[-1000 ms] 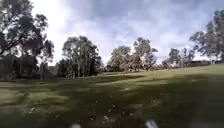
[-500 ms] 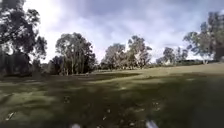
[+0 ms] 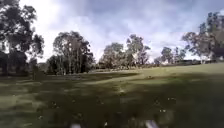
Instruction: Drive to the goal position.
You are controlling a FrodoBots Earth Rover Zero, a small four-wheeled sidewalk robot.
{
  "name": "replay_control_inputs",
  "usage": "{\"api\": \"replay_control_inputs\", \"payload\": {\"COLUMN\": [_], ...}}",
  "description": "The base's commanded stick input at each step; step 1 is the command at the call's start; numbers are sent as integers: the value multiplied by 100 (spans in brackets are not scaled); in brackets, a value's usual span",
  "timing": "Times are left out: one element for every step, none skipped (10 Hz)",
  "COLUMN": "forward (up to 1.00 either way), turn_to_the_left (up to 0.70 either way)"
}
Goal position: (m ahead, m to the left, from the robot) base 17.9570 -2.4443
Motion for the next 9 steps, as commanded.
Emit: {"api": "replay_control_inputs", "payload": {"forward": [70,70,70,70,70,70,70,70,70], "turn_to_the_left": [0,0,-4,-22,-35,-34,-26,-9,0]}}
